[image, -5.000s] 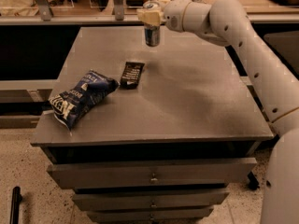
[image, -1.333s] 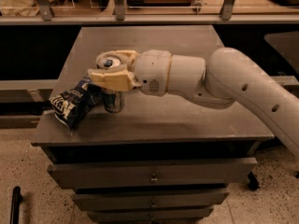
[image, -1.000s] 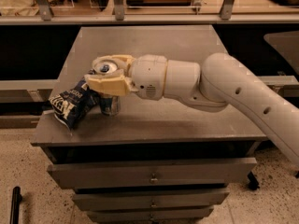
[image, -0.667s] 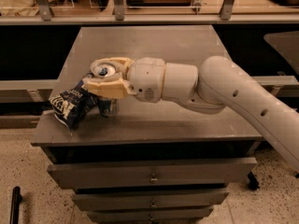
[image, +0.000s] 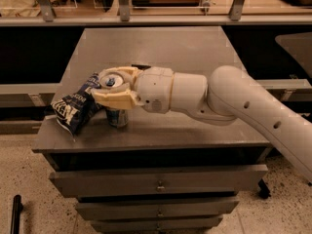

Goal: Move redbull can near blue chip bag

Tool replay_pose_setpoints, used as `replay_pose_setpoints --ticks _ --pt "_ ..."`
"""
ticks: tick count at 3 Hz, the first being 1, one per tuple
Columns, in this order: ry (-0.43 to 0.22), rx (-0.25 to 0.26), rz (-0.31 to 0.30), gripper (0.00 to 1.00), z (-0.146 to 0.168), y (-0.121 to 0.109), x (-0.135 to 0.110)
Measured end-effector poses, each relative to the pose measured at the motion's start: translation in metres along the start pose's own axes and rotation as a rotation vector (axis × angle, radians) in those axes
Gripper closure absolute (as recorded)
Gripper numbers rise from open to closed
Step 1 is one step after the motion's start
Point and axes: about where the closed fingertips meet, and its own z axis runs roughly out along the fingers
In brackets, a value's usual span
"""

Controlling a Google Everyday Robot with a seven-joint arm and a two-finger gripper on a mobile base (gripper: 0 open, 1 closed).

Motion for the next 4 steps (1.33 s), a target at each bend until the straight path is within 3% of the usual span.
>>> replay_pose_setpoints --ticks 1,3,4 --pt "-0.018 0.025 0.018 0.51 -0.0018 -0.0026 0.0059" --pt "-0.076 0.049 -0.018 0.05 0.0000 -0.0092 0.0006" --pt "-0.076 0.046 -0.019 0.00 0.0010 -0.0083 0.0004"
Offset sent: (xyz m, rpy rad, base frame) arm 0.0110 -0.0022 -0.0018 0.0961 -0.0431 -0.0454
